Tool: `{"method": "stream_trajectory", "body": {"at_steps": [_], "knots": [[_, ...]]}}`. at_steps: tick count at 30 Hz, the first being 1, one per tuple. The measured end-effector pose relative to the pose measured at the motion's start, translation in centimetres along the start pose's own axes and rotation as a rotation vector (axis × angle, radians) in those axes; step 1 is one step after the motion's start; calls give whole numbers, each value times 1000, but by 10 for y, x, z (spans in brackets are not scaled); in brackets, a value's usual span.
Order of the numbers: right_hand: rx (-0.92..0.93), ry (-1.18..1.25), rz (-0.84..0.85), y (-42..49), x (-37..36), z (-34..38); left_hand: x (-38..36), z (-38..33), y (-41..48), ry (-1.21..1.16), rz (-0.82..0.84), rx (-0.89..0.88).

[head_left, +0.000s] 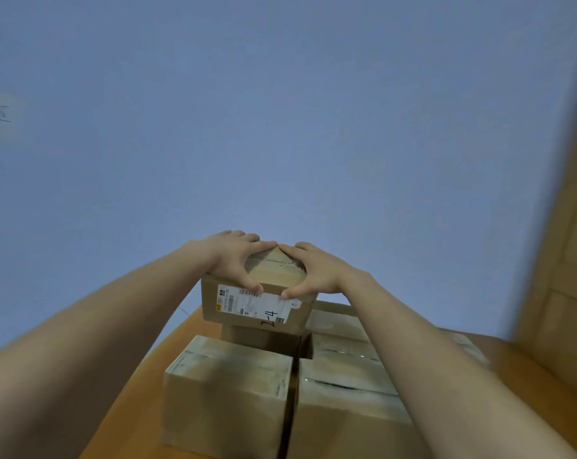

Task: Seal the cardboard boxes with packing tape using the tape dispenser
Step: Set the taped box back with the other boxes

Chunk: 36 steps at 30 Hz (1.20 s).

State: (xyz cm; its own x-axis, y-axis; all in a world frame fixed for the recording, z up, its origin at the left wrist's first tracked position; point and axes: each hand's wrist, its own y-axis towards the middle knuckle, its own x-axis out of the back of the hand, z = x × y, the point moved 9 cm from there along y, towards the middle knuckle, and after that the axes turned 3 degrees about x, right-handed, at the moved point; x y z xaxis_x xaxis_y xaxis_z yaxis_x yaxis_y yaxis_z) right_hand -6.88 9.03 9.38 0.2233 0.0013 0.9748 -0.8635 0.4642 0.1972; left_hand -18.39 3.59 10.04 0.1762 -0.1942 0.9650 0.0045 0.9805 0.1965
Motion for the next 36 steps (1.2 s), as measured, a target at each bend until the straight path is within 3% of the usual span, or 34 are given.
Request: {"method": "stream_trajectory", "body": {"at_steps": [22, 27, 36], "knots": [[-168, 193, 245, 19, -131, -57, -152, -3, 39, -146, 220, 50], [-188, 244, 359, 11, -166, -53, -193, -11, 28, -294, 431, 91], [-214, 171, 345, 7, -181, -45, -210, -16, 22, -239, 423, 121]]}}
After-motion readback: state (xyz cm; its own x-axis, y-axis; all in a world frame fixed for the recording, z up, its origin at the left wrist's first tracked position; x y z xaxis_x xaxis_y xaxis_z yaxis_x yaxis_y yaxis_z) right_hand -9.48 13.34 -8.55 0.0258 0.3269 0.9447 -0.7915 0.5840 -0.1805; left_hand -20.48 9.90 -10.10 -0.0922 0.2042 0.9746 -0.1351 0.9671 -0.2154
